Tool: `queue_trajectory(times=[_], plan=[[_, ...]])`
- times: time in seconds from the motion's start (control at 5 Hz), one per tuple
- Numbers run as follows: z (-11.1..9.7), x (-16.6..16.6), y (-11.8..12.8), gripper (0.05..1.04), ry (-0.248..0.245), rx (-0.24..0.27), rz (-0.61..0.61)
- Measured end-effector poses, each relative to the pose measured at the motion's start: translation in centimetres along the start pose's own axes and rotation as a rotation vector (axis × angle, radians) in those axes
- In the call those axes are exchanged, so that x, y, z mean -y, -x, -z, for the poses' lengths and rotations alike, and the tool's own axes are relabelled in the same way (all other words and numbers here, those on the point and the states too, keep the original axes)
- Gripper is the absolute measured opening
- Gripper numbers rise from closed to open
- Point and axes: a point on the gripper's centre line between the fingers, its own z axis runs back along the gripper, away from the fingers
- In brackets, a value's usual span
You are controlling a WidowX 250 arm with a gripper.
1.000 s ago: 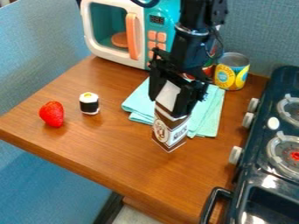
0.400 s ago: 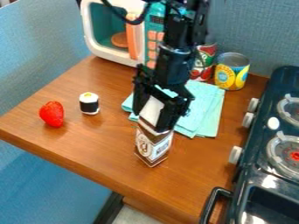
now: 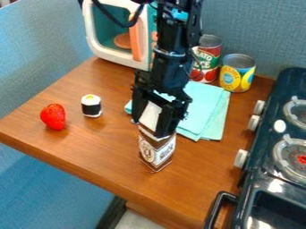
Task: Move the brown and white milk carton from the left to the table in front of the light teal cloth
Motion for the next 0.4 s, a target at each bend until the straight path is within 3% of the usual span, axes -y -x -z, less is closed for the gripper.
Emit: queue_trajectory(times=[0.4], plan=[[-0.05, 0.01, 0.08, 0.997, 0.001, -0.003, 0.037]])
